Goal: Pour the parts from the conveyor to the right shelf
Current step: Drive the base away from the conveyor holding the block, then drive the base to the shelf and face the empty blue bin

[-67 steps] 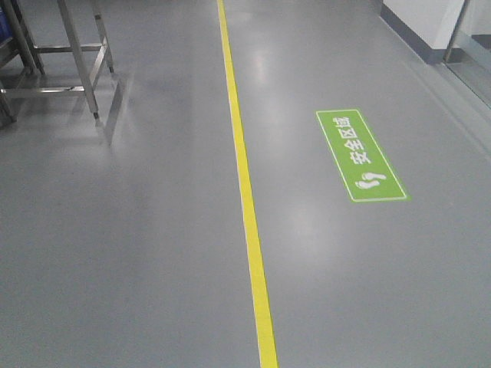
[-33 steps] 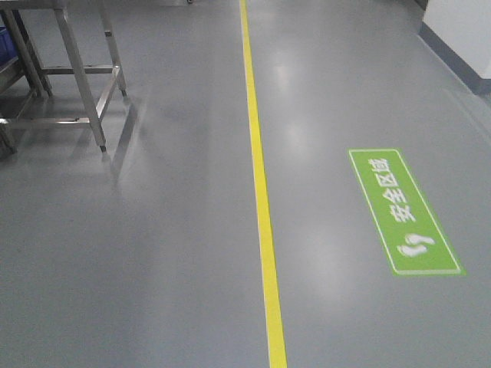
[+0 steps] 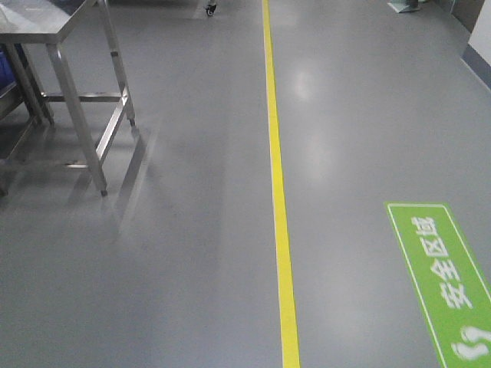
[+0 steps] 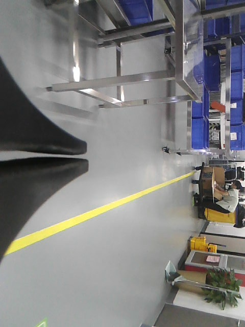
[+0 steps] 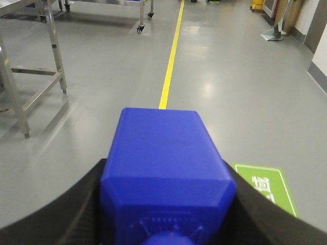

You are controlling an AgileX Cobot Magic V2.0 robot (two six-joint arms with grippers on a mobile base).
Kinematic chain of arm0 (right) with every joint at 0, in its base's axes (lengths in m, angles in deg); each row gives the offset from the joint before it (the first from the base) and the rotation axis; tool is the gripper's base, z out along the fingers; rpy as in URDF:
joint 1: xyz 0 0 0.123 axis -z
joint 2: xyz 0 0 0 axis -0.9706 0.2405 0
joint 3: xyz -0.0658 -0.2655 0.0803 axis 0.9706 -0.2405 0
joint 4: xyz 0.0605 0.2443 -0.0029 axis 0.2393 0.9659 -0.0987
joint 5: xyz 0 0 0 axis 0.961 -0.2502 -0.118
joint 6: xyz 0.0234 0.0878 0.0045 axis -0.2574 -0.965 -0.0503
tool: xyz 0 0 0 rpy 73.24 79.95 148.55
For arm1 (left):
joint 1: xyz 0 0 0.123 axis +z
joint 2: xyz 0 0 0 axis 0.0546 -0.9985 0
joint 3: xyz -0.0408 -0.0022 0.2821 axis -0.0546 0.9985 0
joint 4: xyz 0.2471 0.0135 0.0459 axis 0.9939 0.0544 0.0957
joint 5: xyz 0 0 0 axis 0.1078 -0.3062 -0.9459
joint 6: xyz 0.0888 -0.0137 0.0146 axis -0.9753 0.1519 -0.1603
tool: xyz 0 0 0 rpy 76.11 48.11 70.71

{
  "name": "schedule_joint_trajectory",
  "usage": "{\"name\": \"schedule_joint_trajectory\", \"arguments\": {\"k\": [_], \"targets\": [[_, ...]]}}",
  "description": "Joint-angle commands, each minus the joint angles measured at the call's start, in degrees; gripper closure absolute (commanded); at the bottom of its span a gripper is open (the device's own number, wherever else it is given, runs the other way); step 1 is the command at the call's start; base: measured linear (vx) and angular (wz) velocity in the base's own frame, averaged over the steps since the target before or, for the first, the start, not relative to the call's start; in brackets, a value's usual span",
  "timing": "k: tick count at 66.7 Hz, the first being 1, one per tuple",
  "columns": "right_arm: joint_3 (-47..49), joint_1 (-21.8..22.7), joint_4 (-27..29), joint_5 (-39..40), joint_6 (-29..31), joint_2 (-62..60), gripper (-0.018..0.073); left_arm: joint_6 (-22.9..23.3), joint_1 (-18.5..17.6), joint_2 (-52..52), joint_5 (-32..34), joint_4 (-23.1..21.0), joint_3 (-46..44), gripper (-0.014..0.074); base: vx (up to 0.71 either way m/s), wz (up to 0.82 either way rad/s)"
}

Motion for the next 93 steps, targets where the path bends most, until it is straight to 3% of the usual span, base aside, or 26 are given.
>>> {"name": "schedule_joint_trajectory", "arguments": {"k": [1, 93], "targets": [[1.46, 0.1, -0.1, 4.51, 0.51, 0.99, 0.0564, 0.49, -0.42, -1.02, 4.49, -0.45, -1.12, 0.0602, 0.81, 0.02], [1.46, 0.1, -0.01, 4.5, 0.51, 0.99, 0.0564, 0.49, -0.42, -1.02, 4.49, -0.45, -1.12, 0.0602, 0.8, -0.03]]}}
